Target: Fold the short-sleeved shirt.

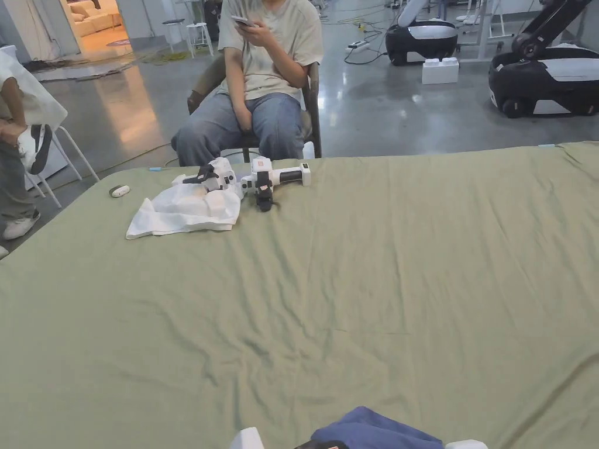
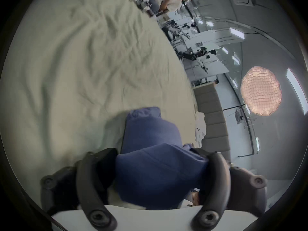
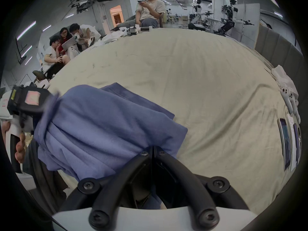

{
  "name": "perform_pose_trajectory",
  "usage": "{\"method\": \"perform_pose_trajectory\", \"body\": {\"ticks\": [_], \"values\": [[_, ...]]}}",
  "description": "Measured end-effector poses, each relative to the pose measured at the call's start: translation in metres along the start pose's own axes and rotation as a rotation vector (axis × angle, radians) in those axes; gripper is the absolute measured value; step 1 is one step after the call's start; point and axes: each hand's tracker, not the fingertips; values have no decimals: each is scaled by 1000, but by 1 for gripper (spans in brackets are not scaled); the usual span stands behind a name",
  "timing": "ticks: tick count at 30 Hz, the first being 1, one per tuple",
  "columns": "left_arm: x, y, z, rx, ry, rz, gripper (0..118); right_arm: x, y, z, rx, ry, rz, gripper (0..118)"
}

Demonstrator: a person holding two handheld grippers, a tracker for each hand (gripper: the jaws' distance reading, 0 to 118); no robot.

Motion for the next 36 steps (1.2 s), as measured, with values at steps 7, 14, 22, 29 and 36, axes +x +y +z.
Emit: {"method": "perform_pose_trajectory", "body": {"ticks": [7,14,22,29,36], "values": [[17,-1,-8,-7,112,-88,34,12,-3,4,21,43,-96,0],[9,46,94,111,82,-105,32,34,-18,65,147,203,-228,0],[-81,153,256,291,441,-29,32,44,-48,85,109,180,-288,0],[-102,174,255,434,614,12,94,48,-52,90,99,172,-350,0],[3,139,290,605,747,-426,94,58,-33,129,249,102,-305,0]]}}
